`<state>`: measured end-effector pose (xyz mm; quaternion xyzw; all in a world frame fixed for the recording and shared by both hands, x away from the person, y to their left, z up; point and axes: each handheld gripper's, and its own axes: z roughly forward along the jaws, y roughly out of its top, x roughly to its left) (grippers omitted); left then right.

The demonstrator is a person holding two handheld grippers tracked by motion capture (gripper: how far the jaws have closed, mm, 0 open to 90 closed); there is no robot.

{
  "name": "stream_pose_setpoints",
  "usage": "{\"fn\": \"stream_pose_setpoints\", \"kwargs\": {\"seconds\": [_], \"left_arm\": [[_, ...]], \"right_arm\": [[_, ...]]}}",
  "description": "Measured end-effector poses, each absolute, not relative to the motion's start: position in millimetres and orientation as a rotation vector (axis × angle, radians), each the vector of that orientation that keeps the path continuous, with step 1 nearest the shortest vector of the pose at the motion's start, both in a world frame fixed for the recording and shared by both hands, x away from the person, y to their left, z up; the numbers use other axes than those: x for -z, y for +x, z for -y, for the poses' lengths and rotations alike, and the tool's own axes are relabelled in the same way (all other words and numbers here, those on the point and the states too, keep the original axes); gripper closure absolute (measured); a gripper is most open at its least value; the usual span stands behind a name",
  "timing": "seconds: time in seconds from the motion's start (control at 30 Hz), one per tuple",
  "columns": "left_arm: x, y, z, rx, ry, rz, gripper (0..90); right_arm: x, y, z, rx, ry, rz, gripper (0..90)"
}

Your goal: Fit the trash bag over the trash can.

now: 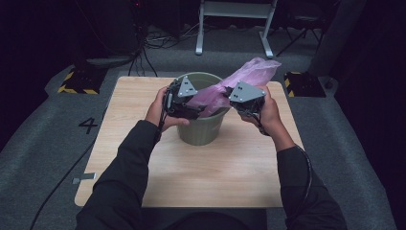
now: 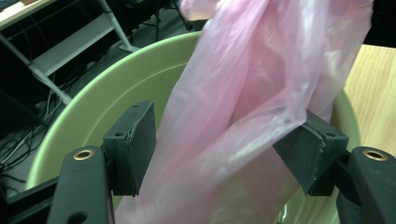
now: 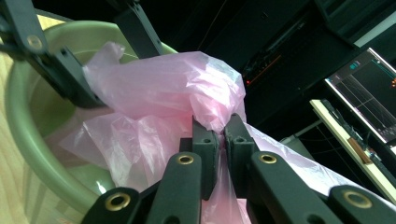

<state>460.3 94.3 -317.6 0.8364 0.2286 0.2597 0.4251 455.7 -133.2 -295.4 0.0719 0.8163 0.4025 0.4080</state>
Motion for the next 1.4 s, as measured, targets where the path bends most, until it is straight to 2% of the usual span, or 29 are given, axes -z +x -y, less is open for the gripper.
{"fn": "stream_pose_setpoints", "kwargs": {"seconds": [0.07, 0.1, 0.33, 0.4, 0.43, 0.53, 0.6, 0.73, 0.83, 1.17, 1.33, 1.4], "left_arm": [[318, 460, -90, -0.675, 2.102, -0.573, 33.0], [319, 460, -87, -0.693, 2.107, -0.576, 36.7], [322, 463, -84, -0.781, 2.16, -0.551, 72.7], [324, 463, -86, -0.776, 2.157, -0.551, 80.8], [325, 463, -87, -0.779, 2.153, -0.553, 83.2], [326, 464, -91, -0.78, 2.157, -0.553, 85.1], [328, 465, -94, -0.774, 2.157, -0.559, 85.1], [329, 467, -101, -0.761, 2.149, -0.569, 85.8], [329, 468, -104, -0.775, 2.143, -0.583, 86.9], [334, 475, -117, -0.751, 2.132, -0.6, 87.4], [335, 475, -118, -0.741, 2.132, -0.589, 86.9], [335, 476, -119, -0.734, 2.137, -0.586, 86.2]], "right_arm": [[296, 455, 132, -1.026, 0.184, -2.064, 85.5], [297, 455, 132, -1.037, 0.184, -2.07, 85.4], [301, 453, 131, -1.064, 0.172, -2.082, 82.4], [302, 453, 133, -1.074, 0.18, -2.089, 77.8], [303, 453, 134, -1.084, 0.185, -2.089, 71.1], [304, 452, 140, -1.128, 0.219, -2.094, 59.3], [305, 452, 145, -1.162, 0.261, -2.09, 47.2], [308, 449, 161, -1.204, 0.341, -2.068, 35.4], [309, 447, 175, -1.245, 0.395, -2.043, 30.9], [320, 445, 218, -1.31, 0.515, -2.027, 26.2], [339, 453, 214, -1.26, 0.515, -2.084, 22.5], [345, 456, 211, -1.242, 0.508, -2.086, 23.9]]}}
